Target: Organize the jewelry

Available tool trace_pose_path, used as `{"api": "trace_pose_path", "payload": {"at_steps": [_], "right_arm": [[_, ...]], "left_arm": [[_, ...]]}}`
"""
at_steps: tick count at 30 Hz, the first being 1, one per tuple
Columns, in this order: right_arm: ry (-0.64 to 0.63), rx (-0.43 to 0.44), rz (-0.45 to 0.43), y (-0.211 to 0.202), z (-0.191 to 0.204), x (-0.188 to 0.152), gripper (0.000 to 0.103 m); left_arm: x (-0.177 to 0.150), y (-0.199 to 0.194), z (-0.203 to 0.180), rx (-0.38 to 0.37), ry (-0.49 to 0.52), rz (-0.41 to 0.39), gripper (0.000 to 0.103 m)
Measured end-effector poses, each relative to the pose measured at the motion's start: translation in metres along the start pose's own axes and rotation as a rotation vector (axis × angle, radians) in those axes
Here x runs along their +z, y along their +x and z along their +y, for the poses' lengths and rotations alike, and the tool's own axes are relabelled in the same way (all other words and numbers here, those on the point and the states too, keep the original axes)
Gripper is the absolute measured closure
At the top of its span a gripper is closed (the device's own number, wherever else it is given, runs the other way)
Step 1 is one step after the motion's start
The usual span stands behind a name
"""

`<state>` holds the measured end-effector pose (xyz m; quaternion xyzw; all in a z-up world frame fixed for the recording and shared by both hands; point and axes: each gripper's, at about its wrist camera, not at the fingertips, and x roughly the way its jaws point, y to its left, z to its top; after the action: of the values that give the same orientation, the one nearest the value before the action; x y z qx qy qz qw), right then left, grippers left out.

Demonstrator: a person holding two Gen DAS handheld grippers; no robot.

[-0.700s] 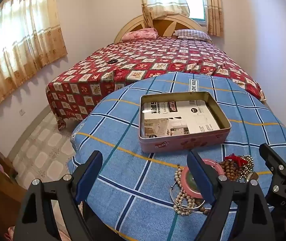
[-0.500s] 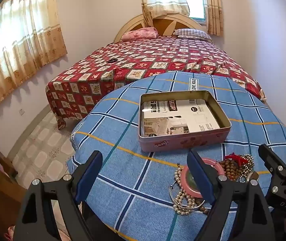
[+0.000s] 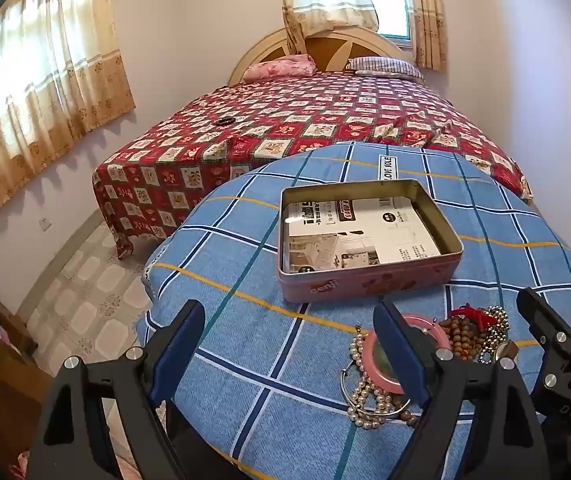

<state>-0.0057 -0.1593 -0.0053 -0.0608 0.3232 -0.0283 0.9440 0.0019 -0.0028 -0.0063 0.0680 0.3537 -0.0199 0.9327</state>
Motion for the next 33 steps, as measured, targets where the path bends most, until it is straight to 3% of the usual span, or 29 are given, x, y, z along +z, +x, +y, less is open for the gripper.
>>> {"api": "trace_pose_path", "payload": {"at_steps": [33], "right_arm": [[-0.006, 0.0, -0.001, -0.0016, -0.0004, -0.0007, 0.0]], "left_arm": [[0.003, -0.0016, 0.0049, 0.006, -0.003, -0.003, 0.017]]}}
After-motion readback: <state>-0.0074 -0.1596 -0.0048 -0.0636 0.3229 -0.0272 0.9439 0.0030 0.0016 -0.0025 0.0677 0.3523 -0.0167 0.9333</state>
